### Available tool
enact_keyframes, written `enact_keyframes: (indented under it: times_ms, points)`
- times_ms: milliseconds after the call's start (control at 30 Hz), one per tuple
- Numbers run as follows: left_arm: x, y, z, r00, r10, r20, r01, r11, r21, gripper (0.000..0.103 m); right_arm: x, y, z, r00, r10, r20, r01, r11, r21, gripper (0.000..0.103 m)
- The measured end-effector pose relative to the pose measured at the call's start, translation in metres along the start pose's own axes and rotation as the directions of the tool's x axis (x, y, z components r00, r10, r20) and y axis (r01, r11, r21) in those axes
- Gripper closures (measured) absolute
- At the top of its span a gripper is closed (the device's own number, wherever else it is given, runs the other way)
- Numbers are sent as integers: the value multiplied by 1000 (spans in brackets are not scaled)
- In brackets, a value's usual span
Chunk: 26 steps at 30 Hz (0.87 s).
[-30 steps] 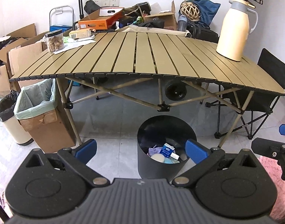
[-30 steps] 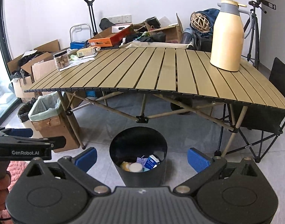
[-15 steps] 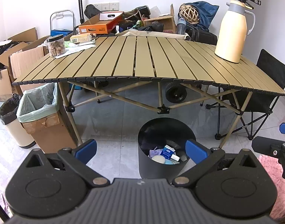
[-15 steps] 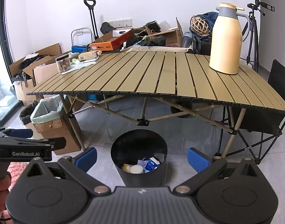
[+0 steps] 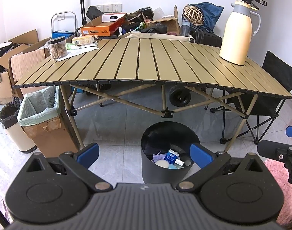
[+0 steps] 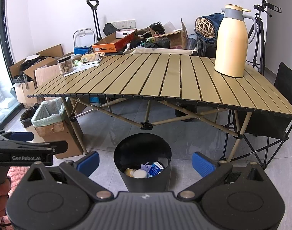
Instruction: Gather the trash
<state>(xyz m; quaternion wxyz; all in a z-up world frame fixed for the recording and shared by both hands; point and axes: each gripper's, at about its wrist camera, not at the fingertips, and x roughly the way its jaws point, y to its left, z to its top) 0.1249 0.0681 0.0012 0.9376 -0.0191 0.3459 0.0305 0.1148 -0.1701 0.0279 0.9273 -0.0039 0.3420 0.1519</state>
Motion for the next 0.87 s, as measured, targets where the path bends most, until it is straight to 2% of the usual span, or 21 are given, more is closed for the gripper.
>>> enact_keyframes:
  times_ms: [867]
  points:
    - [6,-3,-3,1000,3,-9,-3,1000,3,0,6,-1,-1,1000,0,-18,0,1000,-2,0]
